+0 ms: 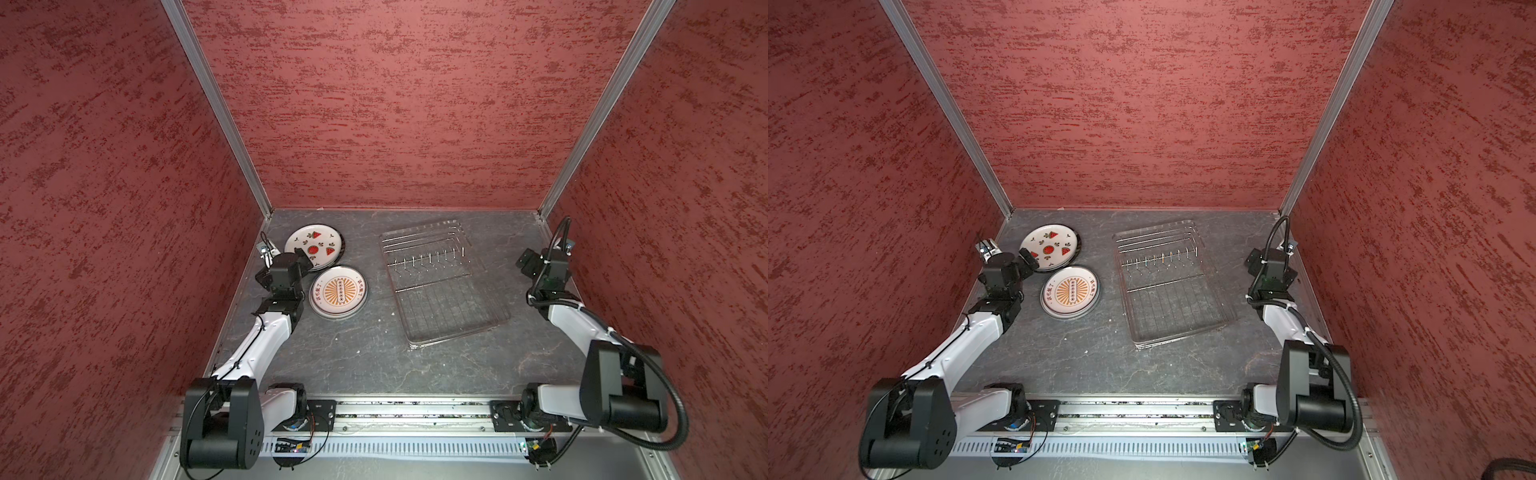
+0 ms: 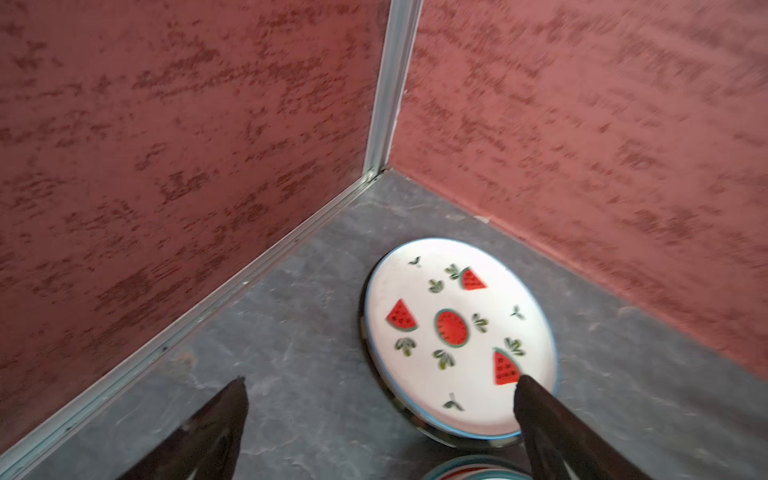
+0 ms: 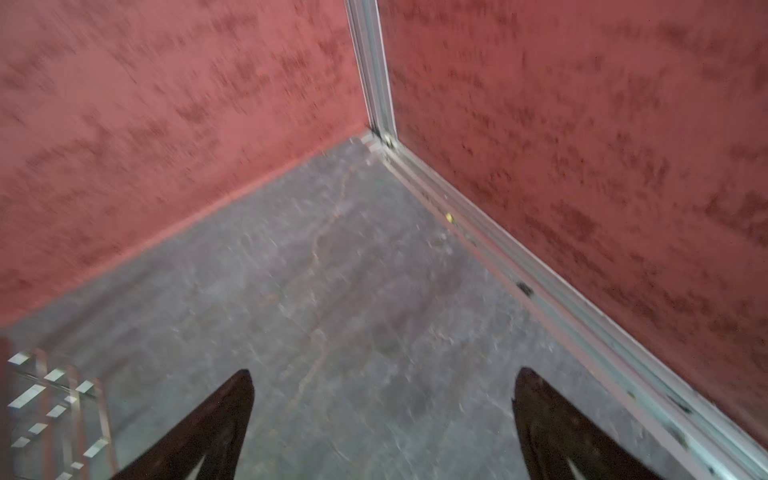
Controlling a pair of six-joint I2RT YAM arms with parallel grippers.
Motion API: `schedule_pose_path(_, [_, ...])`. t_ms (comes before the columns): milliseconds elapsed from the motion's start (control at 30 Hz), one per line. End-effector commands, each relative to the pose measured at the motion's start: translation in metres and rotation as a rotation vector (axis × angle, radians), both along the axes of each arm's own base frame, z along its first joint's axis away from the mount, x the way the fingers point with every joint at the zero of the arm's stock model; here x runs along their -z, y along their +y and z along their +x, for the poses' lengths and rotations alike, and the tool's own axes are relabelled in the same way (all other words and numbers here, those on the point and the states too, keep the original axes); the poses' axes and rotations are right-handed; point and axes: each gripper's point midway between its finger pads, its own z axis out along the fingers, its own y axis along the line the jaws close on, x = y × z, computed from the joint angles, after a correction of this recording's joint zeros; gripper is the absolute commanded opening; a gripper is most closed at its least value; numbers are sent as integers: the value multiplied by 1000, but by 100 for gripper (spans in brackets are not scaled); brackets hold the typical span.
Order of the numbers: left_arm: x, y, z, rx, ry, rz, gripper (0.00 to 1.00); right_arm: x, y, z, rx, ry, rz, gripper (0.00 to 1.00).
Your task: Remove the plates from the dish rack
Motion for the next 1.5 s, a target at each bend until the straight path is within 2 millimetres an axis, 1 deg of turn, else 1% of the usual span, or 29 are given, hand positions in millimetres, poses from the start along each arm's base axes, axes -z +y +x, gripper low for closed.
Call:
schedule_pose_path(0, [5, 0, 12, 55, -39, 99, 99, -8, -1, 2, -27, -98, -72, 97])
schedule_pose_path(33, [9, -2, 16, 80, -62, 92, 99, -7, 3, 2, -51, -120, -64, 97])
schedule_pose_path(67, [21, -3, 19, 101, -49, 52, 100, -7, 7, 2, -74, -153, -60, 97])
schedule_pose_path(100, [30, -3, 22, 105, -37, 51, 100, -5, 9, 1, -87, -181, -62, 98])
schedule_pose_path(200, [50, -4, 29, 110, -2, 44, 99, -8, 18, 8, -150, -199, -68, 98])
schedule_pose_path(233, [51, -6, 32, 116, 4, 63, 99, -9, 23, 10, -173, -215, -64, 98])
schedule_pose_path(267, [51, -15, 36, 165, 8, 63, 99, -12, 29, 12, -211, -231, -65, 98])
schedule_pose_path(333, [51, -27, 39, 226, -5, 85, 100, -12, 34, 13, -240, -232, -72, 99])
schedule_pose_path(500, [51, -42, 36, 330, -51, 86, 99, -17, 48, 13, -292, -245, -117, 99])
schedule_pose_path(567, [52, -49, 39, 387, -59, 81, 99, -20, 52, 9, -297, -265, -142, 99])
schedule_pose_path(600, [53, -50, 39, 398, -58, 77, 99, -24, 53, 6, -300, -286, -165, 99])
schedule_pose_path(633, [53, -50, 37, 408, -67, 68, 99, -28, 55, -3, -298, -334, -202, 99])
schedule_pose_path(667, [54, -49, 36, 403, -85, 71, 99, -29, 57, -8, -303, -370, -214, 99])
schedule_pose_path(800, [57, -52, 35, 426, -92, 66, 99, -7, 60, 3, -324, -331, -210, 99])
schedule_pose_path(833, [58, -55, 34, 443, -103, 71, 99, -6, 61, 2, -326, -328, -207, 99])
schedule_pose_path(900, [60, -57, 33, 449, -98, 76, 99, -7, 60, 1, -321, -333, -210, 99])
schedule_pose_path(1033, [59, -58, 33, 455, -104, 75, 99, -7, 51, -3, -262, -339, -206, 99])
schedule_pose_path(1467, [61, -59, 35, 451, -86, 91, 100, -7, 50, -3, -258, -337, -205, 99])
